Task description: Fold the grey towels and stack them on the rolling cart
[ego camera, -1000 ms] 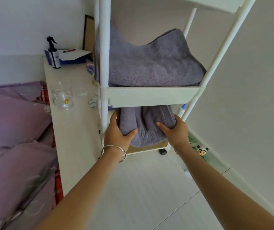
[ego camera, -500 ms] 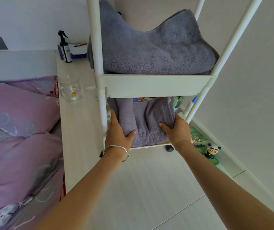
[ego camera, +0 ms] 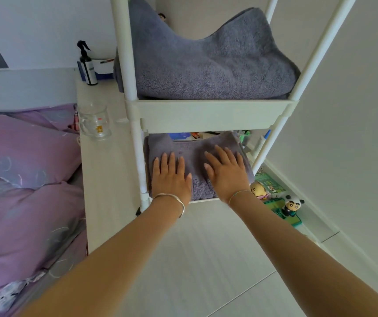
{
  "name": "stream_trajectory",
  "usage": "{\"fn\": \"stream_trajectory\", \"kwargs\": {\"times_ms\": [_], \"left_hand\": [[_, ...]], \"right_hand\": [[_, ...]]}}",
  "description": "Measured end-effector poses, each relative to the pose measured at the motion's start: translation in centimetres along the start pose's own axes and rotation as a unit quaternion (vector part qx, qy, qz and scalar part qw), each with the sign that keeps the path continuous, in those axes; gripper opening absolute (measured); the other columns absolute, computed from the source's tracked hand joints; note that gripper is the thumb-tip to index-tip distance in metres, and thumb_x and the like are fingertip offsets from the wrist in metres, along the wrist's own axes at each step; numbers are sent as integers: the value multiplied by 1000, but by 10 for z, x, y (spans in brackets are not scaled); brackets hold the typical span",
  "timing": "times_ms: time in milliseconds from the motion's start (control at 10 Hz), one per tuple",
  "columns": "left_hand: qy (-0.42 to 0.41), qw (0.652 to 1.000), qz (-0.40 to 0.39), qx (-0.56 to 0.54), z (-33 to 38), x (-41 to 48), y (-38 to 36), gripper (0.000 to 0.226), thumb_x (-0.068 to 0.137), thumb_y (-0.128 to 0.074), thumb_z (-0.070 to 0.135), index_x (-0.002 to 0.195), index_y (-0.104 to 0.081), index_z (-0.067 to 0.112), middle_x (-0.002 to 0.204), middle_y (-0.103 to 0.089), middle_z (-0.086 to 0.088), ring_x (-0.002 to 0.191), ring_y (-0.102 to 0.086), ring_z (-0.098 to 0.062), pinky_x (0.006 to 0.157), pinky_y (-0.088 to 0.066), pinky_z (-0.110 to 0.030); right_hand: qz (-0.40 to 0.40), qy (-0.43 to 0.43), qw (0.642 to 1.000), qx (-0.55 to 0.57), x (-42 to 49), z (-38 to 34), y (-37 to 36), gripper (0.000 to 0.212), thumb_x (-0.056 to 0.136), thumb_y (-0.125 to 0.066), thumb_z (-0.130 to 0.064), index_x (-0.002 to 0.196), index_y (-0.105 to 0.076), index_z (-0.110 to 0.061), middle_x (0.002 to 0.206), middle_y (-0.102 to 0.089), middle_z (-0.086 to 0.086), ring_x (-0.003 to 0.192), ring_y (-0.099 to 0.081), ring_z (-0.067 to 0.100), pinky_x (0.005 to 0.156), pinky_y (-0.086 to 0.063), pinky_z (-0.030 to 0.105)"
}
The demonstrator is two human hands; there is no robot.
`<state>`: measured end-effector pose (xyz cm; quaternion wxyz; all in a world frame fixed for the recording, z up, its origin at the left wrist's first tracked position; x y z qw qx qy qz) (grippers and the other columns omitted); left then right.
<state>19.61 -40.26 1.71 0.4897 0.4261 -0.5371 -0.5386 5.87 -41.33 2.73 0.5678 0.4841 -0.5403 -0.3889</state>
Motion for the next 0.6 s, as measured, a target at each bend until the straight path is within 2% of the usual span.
{"fn": "stream_trajectory", "kwargs": {"times_ms": [100,200,300,400,500,600], "left_hand": [[66,992,-101,42,-14,11,-6,57,101,-13,41,150,-9,13,157,-7,-15,144,-9,-34,116,-3,-45],[89,981,-151,78,-18,18,-10,60,101,-9,42,150,-8,8,157,-7,-18,144,-11,-34,116,-5,-44],[100,975,-175,90,-20,24,-14,61,100,-8,44,150,-5,7,157,-6,-18,144,-11,-33,116,-8,-44],[101,975,-174,90,-22,25,-16,62,100,-9,44,150,-7,7,156,-10,-17,143,-16,-33,116,-12,-43],[85,986,-128,59,-21,19,-7,61,101,-14,43,148,-13,6,155,-17,-19,141,-23,-34,115,-16,-42],[19,999,-35,-11,-14,10,4,59,101,-18,41,149,-8,10,158,-4,-15,143,-16,-32,115,-15,-42]], "right_hand": [[-92,-9,994,-62,-6,13,-20,84,79,18,-55,147,-24,-30,158,-14,1,147,1,26,116,8,46],[-108,-4,990,-94,-3,15,-25,77,85,13,-57,148,-22,-30,158,-16,2,146,-2,29,116,6,48],[-151,-7,981,-126,1,15,-31,56,98,-6,-50,149,-18,-29,157,-18,2,145,-9,29,118,-4,48],[-171,-7,977,-129,7,14,-35,54,99,-8,-48,149,-19,-27,155,-25,2,143,-18,27,117,-10,45],[-173,-23,979,-103,6,11,-29,53,100,-11,-46,148,-22,-27,154,-27,1,143,-19,24,118,-8,43],[-137,-24,990,-21,-6,8,-17,51,101,-14,-43,149,-22,-26,157,-20,-1,145,-13,19,118,-3,39]]}}
Point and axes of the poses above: each hand's wrist, its own x-axis towards the middle knuckle, its own y-axis out of the back of the hand, z = x × y, the point moved 4 cm from there along x, towards the middle knuckle
